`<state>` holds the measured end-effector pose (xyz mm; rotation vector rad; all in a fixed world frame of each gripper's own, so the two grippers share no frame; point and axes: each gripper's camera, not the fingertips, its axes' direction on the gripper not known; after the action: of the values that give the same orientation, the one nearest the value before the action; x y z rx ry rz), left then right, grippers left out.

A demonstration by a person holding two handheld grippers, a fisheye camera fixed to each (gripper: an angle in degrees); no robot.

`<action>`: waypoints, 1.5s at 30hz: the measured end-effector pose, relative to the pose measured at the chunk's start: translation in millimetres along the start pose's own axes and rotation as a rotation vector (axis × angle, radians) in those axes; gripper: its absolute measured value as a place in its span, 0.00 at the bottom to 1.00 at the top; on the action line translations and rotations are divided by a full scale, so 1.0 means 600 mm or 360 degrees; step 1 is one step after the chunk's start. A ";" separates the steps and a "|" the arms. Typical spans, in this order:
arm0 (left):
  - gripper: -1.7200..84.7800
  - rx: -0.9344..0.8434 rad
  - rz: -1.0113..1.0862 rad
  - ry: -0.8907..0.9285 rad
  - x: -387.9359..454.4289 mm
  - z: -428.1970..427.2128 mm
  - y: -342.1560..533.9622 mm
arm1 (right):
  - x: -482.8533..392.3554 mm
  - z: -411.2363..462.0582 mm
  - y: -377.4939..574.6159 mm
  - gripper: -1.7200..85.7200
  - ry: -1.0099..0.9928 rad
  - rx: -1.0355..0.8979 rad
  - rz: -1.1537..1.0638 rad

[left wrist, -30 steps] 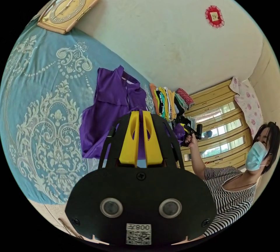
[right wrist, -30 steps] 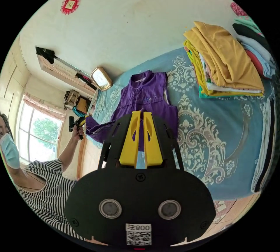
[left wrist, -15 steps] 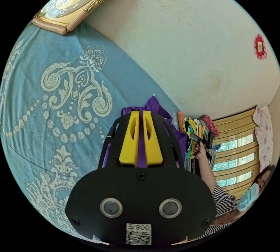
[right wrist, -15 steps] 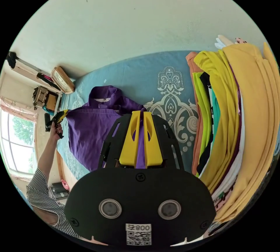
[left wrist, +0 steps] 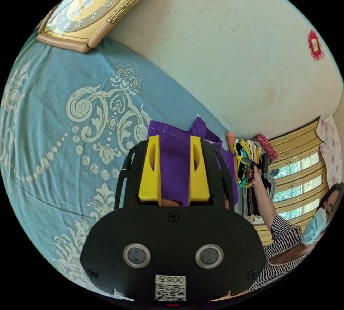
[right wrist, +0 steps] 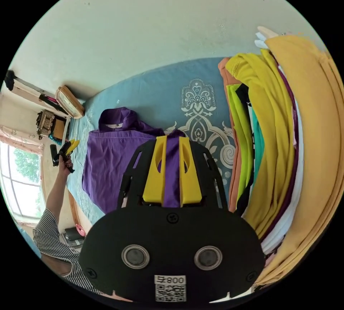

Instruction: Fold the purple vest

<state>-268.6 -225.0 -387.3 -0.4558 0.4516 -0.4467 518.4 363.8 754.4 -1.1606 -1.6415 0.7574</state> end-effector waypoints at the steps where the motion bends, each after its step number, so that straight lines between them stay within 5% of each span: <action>1: 0.16 -0.0056 0.0036 0.0000 0.003 -0.007 0.024 | -0.006 -0.007 0.010 0.10 -0.0029 0.0008 -0.0034; 6: 0.16 -0.0234 0.0056 -0.0053 -0.008 -0.031 0.174 | -0.038 -0.057 0.174 0.11 0.0016 0.0014 -0.0278; 12: 0.16 -0.0182 -0.0134 0.0075 -0.047 -0.023 0.303 | 0.037 -0.070 0.357 0.12 -0.0071 0.0031 -0.0062; 29: 0.06 -0.0169 -0.0197 0.0155 -0.038 0.090 0.328 | 0.123 -0.070 0.372 0.04 -0.0338 -0.0025 -0.0027; 37: 0.05 -0.0338 -0.0160 0.0195 -0.015 0.071 0.447 | 0.148 -0.163 0.435 0.03 -0.0400 -0.0189 -0.0065; 45: 0.05 -0.0497 -0.0391 0.0176 -0.049 0.116 0.621 | 0.230 -0.163 0.581 0.03 -0.0635 -0.0386 0.0258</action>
<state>-143.9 112.3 -511.0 -0.7967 0.5785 -0.6443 716.2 613.3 533.8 -1.3917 -2.0297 0.9595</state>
